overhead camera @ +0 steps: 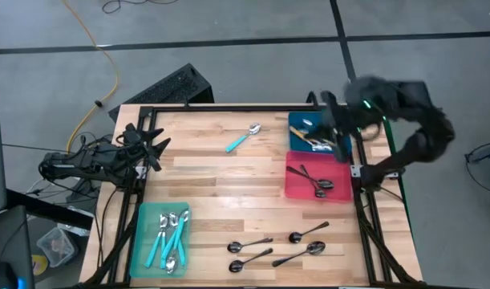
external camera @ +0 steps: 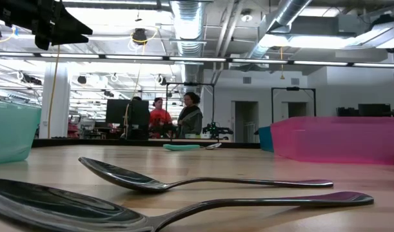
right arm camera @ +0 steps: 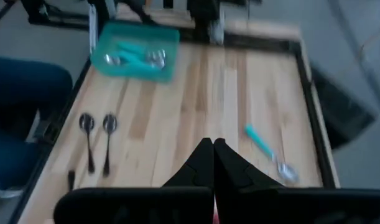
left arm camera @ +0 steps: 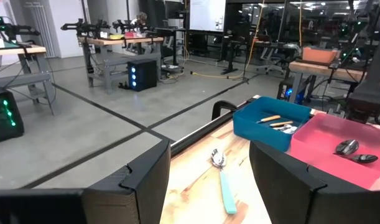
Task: Sort silverware by color (type)
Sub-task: Put the blue spoon into the skyblue bin
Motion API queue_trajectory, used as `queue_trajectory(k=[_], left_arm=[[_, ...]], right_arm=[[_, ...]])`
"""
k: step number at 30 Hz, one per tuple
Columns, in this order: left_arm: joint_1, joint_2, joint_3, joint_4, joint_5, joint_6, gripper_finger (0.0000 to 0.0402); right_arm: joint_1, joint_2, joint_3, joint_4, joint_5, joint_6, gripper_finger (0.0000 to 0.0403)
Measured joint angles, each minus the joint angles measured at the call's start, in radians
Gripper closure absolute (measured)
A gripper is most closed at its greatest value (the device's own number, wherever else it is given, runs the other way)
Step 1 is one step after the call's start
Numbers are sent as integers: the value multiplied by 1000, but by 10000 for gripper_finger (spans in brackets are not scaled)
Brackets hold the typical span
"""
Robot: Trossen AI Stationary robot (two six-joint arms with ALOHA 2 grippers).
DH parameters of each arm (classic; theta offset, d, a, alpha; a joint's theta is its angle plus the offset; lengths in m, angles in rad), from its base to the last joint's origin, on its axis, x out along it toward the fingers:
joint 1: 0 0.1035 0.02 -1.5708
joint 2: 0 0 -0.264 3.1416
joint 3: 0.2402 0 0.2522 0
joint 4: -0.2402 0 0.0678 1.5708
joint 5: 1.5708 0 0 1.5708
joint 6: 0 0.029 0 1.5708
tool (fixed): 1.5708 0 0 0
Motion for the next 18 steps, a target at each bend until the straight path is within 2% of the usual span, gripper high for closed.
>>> queue_trajectory(k=[4,9,12,14,18], left_arm=[[0,0,0,0,4,0,196],[0,0,0,0,18,0,196],[0,0,0,0,18,0,196],[0,0,0,0,18,0,196],[0,0,0,1,17,0,196]], right_arm=[[52,-173,-402,314,117,-17,387],[-28,-295,-845,833,121,-58,387],[-105,-286,-1035,1170,94,-55,387],[-157,-235,-1130,1398,93,-7,387],[-249,-77,-1217,1698,35,110,387]])
